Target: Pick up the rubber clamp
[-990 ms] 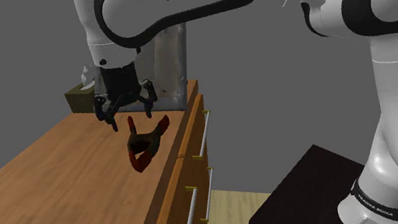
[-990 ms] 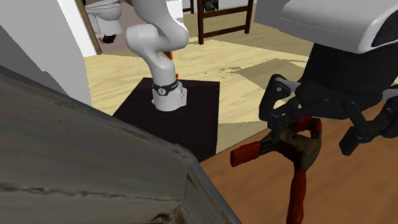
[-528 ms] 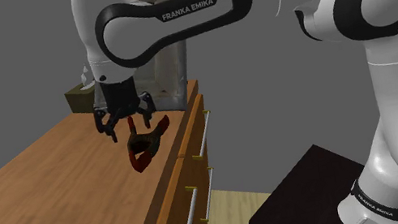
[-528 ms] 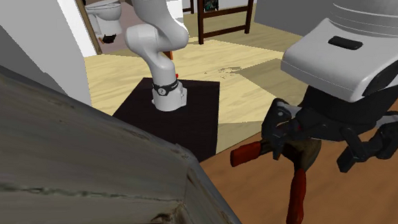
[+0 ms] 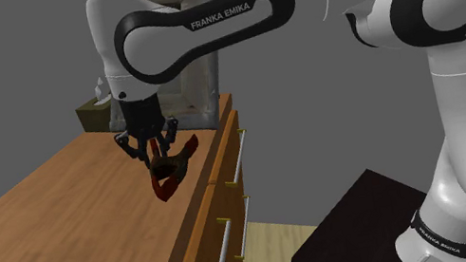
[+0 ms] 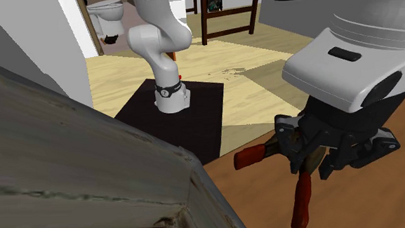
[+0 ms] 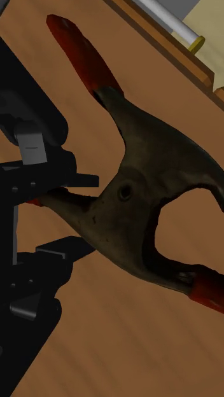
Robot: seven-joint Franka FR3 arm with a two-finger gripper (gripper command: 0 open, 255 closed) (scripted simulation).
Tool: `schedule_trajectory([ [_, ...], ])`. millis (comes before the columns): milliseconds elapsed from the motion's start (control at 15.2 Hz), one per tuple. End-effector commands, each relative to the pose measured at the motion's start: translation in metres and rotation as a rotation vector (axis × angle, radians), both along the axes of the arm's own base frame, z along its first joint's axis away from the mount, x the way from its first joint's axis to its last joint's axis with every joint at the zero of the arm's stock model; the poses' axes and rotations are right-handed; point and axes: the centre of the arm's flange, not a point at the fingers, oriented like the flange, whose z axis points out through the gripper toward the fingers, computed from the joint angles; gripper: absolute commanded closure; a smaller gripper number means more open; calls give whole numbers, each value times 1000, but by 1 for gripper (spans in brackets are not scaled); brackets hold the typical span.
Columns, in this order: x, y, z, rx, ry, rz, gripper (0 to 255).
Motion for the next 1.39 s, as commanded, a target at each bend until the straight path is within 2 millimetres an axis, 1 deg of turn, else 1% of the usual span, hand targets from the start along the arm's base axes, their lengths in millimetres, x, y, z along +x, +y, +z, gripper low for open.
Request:
schedule_trajectory([
  [0, 0, 0, -1, -1, 1, 1, 255],
  [198, 0, 1, 0, -1, 1, 1, 255],
  [1188, 0, 1, 79, -1, 1, 1, 255],
  [1320, 0, 0, 80, -1, 1, 1, 255],
])
